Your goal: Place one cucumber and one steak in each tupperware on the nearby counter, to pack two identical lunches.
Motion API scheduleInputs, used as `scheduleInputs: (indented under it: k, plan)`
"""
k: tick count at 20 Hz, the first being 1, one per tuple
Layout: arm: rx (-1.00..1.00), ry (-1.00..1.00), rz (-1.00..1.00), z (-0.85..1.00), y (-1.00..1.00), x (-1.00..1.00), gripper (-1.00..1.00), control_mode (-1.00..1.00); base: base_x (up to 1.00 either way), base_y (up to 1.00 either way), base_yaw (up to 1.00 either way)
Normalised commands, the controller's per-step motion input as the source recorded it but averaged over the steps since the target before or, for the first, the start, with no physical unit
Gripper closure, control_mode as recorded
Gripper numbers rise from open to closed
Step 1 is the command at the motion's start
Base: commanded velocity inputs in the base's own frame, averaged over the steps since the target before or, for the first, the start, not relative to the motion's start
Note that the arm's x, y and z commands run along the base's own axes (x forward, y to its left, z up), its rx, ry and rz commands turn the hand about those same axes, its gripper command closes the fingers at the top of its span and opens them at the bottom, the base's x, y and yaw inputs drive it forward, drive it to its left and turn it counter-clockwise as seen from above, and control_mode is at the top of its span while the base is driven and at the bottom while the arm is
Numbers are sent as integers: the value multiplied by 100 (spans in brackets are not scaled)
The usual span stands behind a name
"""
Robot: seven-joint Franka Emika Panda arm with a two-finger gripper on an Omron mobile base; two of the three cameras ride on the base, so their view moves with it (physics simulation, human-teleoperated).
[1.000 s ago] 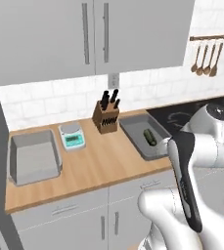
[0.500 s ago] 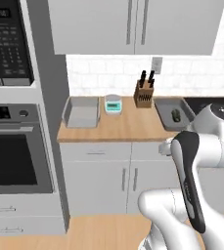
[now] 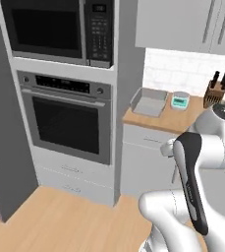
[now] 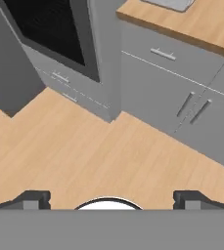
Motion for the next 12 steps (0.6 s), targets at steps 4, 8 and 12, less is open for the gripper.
scheduleInputs:
  k: [4, 8, 12]
  plan:
    - [0, 0, 0, 0, 0, 0, -100, 100, -22, 74, 70]
    - [0, 0, 0, 0, 0, 0, -100, 100, -3, 77, 73]
    - [0, 0, 0, 0, 0, 0, -100, 100, 0, 78, 74]
